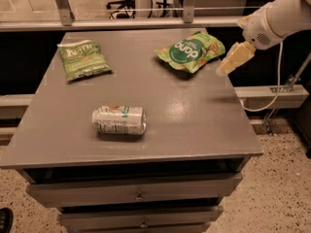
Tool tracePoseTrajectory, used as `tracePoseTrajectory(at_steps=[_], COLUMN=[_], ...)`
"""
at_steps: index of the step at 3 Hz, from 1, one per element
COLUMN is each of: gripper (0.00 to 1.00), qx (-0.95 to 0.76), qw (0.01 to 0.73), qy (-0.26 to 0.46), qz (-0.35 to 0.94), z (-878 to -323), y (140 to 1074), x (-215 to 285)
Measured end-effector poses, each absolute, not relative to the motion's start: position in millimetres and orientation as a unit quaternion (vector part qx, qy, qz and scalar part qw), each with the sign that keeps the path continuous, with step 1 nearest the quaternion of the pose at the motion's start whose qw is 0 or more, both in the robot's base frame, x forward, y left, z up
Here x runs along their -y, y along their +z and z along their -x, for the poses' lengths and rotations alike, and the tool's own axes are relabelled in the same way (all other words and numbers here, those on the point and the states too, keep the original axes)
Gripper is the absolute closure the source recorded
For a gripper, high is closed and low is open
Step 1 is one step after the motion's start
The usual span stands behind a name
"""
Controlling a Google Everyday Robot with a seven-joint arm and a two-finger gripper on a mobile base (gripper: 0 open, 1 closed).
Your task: Pick green rice chip bag
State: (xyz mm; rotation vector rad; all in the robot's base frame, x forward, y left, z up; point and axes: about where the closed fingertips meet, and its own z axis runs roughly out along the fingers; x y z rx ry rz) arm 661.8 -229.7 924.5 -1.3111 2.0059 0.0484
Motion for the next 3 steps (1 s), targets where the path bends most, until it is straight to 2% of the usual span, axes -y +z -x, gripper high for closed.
tracePoseTrajectory(at_steps=[1,3], gripper=[0.0,0.0], qx=[-0.795,-0.791], qw=[0.389,0.455], qy=[0.035,0.121], qz=[0.464,0.392], z=[-701.8,-768.1], y=[904.1,880.5], x=[248.0,266.0])
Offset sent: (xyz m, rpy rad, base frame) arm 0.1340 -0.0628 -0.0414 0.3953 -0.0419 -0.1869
